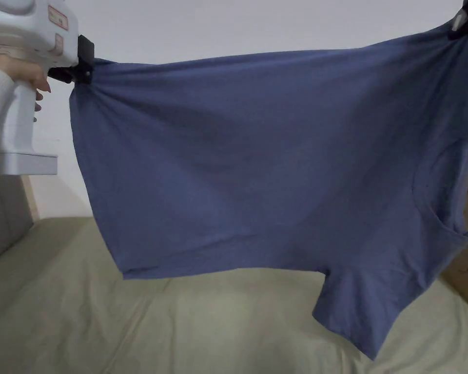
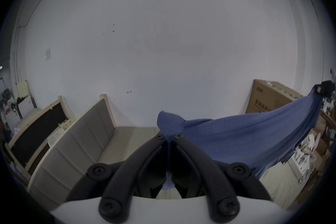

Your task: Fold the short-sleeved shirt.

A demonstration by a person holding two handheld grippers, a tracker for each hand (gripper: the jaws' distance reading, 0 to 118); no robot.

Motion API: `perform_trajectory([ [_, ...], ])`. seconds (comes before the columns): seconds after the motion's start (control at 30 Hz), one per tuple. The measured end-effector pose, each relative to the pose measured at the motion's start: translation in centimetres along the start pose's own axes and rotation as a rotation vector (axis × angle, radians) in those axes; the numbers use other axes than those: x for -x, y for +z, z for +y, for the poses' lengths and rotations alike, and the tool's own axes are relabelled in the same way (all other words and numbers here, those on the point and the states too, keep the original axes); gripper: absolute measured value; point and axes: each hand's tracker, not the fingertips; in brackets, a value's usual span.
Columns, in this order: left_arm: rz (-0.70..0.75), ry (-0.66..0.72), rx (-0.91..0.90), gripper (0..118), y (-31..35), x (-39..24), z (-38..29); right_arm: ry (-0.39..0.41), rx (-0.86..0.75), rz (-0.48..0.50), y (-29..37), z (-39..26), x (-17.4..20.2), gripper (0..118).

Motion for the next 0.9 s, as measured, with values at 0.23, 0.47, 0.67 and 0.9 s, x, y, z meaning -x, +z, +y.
perform_trajectory([
  [0.23,0.019,-0.019,0.136,1,-4.8,-0.6,-7.4,0.030,0.146,-0.014,-5.4,-6.5,0.0,3],
  [0.47,0.046,-0.024,0.435,1,-15.3,-2.5,-23.4,-0.047,0.462,-0.091,-19.0,-21.7,-3.6,3],
  [0.67,0.074,0.021,0.662,1,-21.9,-3.3,-37.6,-0.200,0.746,-0.165,-27.1,-36.8,-8.3,3],
  [0.9,0.006,0.096,0.690,1,-18.3,-0.6,-44.0,-0.194,0.776,-0.101,-23.4,-41.7,-10.3,3],
])
